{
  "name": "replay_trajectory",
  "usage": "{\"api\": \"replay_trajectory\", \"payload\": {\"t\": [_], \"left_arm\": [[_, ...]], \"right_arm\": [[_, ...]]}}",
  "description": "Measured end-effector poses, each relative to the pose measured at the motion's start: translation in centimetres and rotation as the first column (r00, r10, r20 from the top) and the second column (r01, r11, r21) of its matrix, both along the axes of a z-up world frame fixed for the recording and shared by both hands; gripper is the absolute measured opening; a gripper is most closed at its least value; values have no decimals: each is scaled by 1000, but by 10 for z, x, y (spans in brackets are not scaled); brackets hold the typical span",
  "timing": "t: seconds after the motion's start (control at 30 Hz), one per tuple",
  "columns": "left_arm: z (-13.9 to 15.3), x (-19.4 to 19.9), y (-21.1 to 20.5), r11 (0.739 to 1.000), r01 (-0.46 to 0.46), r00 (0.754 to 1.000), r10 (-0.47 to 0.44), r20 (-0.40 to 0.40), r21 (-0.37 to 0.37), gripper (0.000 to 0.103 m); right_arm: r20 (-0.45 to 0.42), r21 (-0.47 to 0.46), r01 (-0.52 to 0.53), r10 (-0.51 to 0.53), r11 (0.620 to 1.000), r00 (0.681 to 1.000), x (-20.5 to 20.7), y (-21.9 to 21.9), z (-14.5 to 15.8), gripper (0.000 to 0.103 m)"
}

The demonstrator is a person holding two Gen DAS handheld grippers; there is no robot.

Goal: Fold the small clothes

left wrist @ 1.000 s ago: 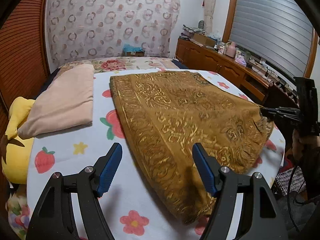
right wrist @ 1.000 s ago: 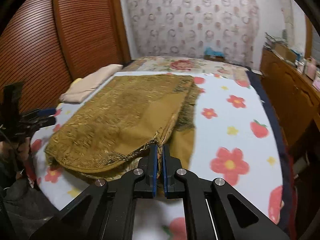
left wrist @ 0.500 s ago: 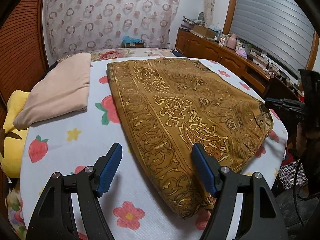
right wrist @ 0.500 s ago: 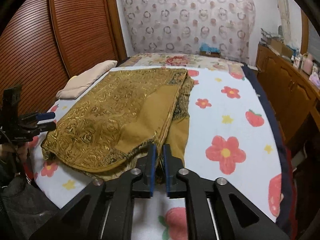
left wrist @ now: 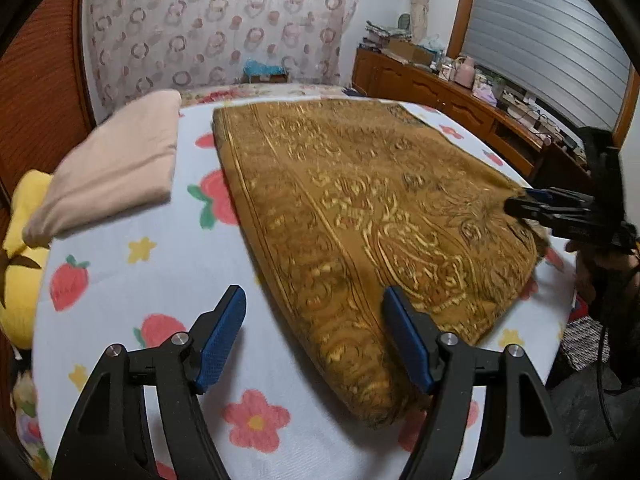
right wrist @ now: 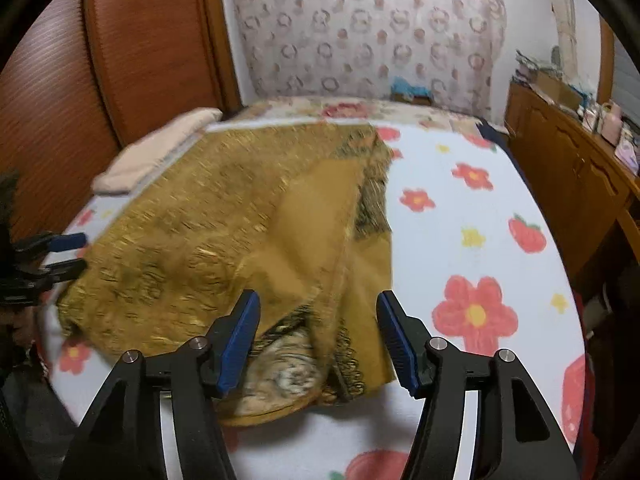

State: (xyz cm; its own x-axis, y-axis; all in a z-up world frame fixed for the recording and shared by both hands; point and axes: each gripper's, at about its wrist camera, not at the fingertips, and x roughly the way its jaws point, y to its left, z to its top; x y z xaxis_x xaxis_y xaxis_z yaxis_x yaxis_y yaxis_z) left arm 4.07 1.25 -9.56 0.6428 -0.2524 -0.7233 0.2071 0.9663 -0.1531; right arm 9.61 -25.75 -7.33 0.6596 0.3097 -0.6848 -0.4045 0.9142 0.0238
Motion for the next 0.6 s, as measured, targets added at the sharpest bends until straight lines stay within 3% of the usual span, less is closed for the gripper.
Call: {"api": "replay_trajectory", "payload": {"t": [0.1,0.2,0.37,0.43,0.53,0.6], "left_arm": [[-6,-3,3,1000,10,1000,-10,-28,-25,56],[-11,-8,3,998,22,999,-25,-47,-64,47],[-11,-15,1,995,31,998,-36,-54,-89,40],[-10,-18,1,995,34,998,-39,-56,-95,39],[-10,-20,2,991,50,996,-58,-66,-121,28],[-9,-19,3,987,56,996,-67,-65,-149,9]], "right_arm": [[-55,31,5,-4,1000,998,4,-5,-10,68],[-54,32,2,0,999,999,2,-6,-10,69],[-68,51,-56,59,997,996,-2,2,-10,69],[-76,56,-87,91,995,993,-3,5,-10,63],[-86,67,-116,121,991,989,-3,4,-11,47],[-88,69,-121,127,990,988,-1,3,-12,30]]}}
